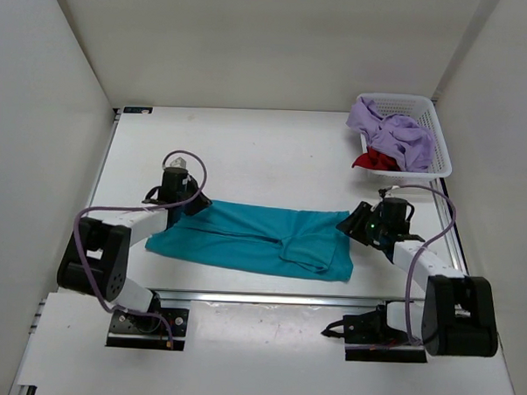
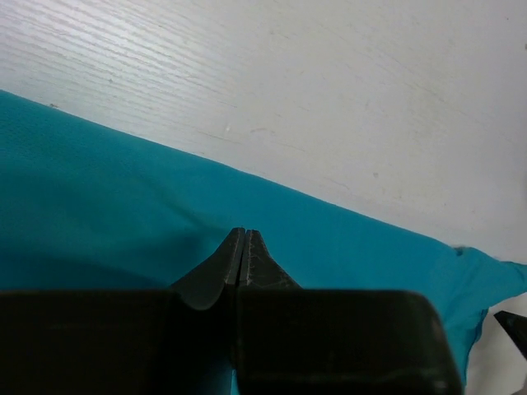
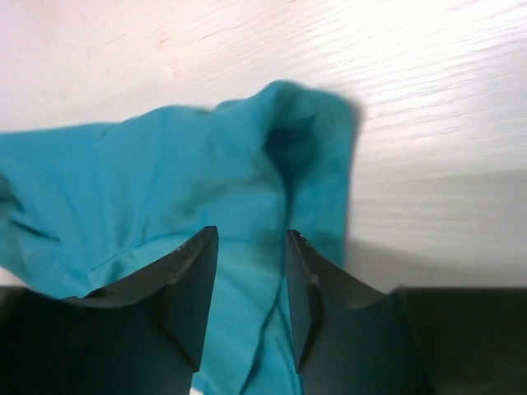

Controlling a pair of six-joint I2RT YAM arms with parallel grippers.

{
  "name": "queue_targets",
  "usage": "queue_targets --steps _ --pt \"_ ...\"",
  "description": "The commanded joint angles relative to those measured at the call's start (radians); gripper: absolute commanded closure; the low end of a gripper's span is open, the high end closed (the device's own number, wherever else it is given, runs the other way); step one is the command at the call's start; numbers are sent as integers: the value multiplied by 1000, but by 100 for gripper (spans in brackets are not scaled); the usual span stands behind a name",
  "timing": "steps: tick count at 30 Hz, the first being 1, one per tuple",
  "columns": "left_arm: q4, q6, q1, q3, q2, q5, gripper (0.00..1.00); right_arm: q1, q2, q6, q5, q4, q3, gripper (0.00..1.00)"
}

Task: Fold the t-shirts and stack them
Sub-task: Rotate the tshirt 90 degrees

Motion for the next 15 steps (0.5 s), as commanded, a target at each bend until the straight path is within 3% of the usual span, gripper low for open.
queue_targets --steps 1,7,9,12,15 --pt "93 -53 59 2 26 98 91 -45 67 17 -48 182 -9 62" --pt "168 -88 170 -84 58 152 90 -45 205 11 -76 256 12 63" --pt "182 -108 215 -113 67 175 89 -45 216 26 -90 285 11 77" --pt "193 -125 276 -154 77 198 89 -42 209 31 -65 279 11 90" --pt "226 -160 339 -199 67 223 91 -77 187 27 -1 238 8 97"
